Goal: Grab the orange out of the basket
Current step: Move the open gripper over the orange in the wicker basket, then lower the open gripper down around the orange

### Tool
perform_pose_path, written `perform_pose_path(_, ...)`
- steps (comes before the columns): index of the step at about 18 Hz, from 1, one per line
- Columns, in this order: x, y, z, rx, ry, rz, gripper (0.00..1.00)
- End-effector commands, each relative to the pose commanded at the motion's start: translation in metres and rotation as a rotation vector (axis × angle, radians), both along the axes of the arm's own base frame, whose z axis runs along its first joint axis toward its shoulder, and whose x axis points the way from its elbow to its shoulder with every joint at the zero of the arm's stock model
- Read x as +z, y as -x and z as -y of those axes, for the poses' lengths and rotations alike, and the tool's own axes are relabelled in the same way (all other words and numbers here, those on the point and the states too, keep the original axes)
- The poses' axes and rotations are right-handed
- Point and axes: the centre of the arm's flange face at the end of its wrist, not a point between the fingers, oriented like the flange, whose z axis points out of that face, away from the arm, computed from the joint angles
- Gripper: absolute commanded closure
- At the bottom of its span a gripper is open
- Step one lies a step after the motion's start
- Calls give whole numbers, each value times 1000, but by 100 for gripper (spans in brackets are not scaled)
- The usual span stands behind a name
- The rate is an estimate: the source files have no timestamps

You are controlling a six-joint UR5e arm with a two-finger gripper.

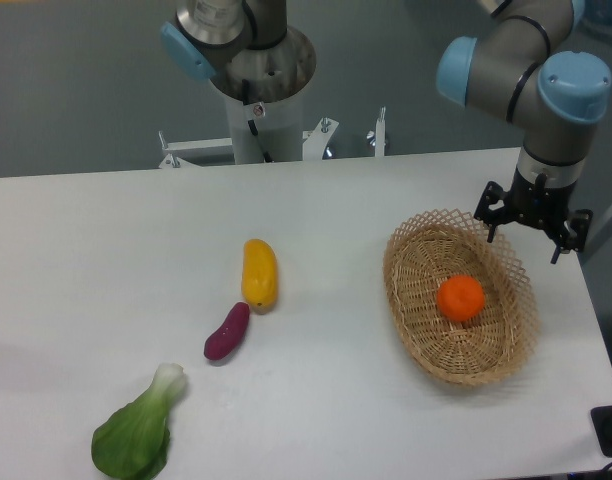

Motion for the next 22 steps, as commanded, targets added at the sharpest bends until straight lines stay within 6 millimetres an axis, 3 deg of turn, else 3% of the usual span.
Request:
perform_pose_path(19, -41, -8, -5, 21, -14, -4, 0)
perform_pose_path(22, -46, -14, -17, 96, -32, 20, 0)
